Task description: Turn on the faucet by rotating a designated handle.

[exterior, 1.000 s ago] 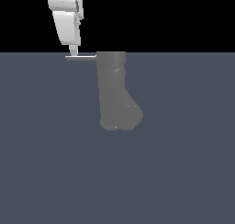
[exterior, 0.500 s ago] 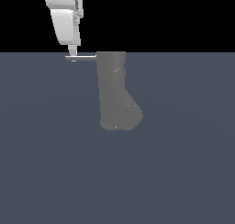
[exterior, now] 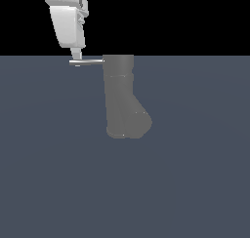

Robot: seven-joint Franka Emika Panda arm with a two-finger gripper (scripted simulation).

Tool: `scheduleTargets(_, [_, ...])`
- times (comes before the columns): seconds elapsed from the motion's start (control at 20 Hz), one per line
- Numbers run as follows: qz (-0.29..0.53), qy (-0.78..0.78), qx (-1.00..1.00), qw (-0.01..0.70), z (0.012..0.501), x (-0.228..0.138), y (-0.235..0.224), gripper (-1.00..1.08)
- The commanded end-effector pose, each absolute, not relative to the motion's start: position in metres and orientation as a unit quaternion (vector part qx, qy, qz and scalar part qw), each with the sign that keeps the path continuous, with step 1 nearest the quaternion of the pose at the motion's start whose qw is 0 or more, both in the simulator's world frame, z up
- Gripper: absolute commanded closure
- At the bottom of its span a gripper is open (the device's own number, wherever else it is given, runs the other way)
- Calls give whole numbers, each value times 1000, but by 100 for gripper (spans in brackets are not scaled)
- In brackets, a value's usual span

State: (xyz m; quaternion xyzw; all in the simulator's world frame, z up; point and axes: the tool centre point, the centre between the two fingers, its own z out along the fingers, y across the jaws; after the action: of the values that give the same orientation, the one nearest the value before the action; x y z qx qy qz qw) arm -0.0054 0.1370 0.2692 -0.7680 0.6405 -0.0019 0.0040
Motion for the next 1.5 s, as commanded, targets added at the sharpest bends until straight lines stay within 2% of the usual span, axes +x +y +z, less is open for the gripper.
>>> scheduleTargets(0.0, [0, 641, -767, 0, 269, -17, 134, 108])
scheduleTargets(0.55, [0, 641, -767, 0, 269, -52, 125, 108])
scheduleTargets(0.65, [-1, 637, -771, 3, 269, -47, 132, 108])
scheduleTargets(1.45, [0, 640, -769, 1, 269, -84, 74, 108])
